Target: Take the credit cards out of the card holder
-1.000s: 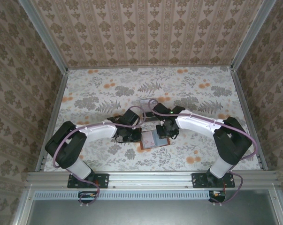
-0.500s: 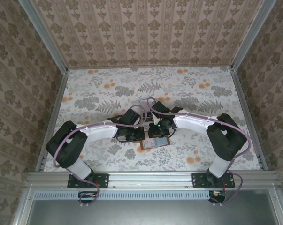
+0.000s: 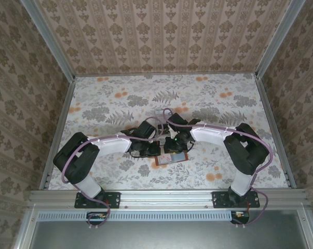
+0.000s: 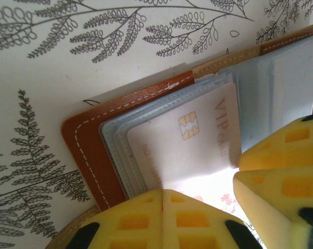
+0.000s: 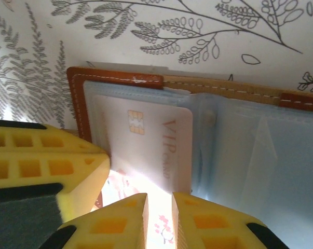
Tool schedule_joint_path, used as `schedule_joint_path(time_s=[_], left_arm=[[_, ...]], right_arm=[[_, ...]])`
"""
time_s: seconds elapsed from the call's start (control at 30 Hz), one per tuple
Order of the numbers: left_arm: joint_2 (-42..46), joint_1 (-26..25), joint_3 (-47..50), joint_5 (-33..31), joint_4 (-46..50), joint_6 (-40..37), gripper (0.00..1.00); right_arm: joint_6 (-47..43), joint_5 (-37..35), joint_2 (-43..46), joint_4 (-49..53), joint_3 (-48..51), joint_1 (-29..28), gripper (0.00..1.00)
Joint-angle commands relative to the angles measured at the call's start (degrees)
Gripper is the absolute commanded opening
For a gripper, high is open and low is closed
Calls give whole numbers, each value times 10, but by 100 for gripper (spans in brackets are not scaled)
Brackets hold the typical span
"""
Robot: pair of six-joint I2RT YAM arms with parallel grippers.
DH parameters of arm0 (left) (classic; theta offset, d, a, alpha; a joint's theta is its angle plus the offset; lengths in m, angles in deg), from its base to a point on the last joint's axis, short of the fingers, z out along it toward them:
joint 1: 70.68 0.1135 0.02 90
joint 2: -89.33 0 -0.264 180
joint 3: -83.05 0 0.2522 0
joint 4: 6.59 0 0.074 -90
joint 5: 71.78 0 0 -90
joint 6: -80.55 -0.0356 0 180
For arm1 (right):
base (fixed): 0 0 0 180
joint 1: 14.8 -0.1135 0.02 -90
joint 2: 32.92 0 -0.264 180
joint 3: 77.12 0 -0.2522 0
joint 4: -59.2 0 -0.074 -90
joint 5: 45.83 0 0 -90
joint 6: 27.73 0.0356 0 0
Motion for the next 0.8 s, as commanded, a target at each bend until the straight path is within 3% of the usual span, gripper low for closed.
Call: schedule_joint_path(time_s=[0.0,0.37,0.57,0.77], left_arm=[[-7,-2,-7,-15,38,-9,3],[2,-2,-10,-26,55,-15,3],[7,-1,-18,-28,62,-16,3],[-5,-2,-21,-24,58,-19,3]], right_arm=[[-5,-9,-13,3,8,3,23],[-19,-55,10,52,-3,4,27],[-18,-46,17,51,-5,3,28],[-4,7,13,-3,11,4,25]])
